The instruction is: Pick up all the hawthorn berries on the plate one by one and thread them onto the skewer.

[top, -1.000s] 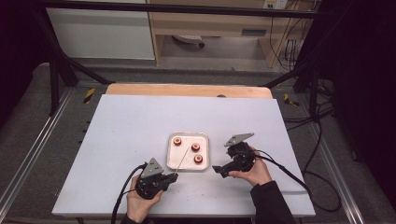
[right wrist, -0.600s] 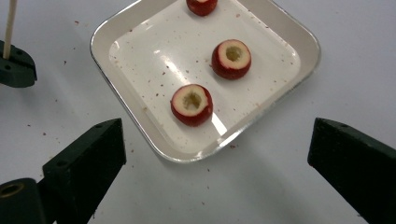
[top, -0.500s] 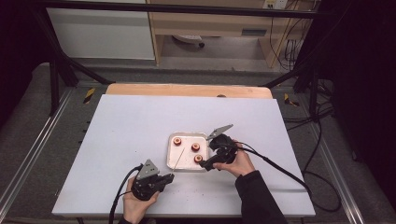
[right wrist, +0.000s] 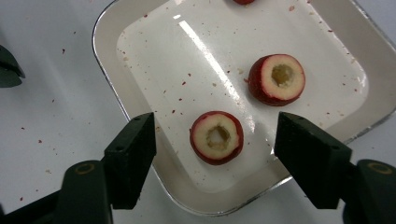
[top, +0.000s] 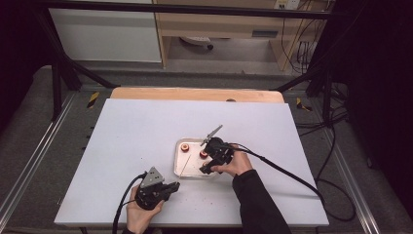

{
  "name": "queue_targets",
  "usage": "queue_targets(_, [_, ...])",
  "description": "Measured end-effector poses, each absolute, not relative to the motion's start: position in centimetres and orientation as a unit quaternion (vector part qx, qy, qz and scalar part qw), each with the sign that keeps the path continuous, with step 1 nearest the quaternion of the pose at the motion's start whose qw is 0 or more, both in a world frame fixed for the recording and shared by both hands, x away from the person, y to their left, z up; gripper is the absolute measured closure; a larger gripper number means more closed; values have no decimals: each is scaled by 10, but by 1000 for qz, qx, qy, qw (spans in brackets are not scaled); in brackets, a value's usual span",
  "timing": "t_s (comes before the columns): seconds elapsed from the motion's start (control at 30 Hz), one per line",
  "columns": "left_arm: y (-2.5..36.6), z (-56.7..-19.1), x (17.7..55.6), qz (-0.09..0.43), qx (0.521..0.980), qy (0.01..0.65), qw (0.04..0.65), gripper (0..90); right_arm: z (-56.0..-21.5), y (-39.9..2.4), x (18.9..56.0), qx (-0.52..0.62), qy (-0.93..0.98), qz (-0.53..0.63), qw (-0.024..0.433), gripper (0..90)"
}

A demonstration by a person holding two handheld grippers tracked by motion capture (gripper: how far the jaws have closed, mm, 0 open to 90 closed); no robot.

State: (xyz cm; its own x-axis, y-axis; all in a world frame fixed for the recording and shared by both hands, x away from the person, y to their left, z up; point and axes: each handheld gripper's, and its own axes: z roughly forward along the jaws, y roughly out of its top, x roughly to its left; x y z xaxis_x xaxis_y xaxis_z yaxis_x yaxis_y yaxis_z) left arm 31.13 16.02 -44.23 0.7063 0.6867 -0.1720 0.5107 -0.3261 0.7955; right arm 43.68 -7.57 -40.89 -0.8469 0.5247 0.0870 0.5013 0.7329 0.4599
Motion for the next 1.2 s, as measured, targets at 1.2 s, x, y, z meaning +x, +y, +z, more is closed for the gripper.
queue_targets(1.2, [161, -442, 312, 99, 809, 369, 446, 883, -407, -70, 443, 272, 936, 219, 26, 598])
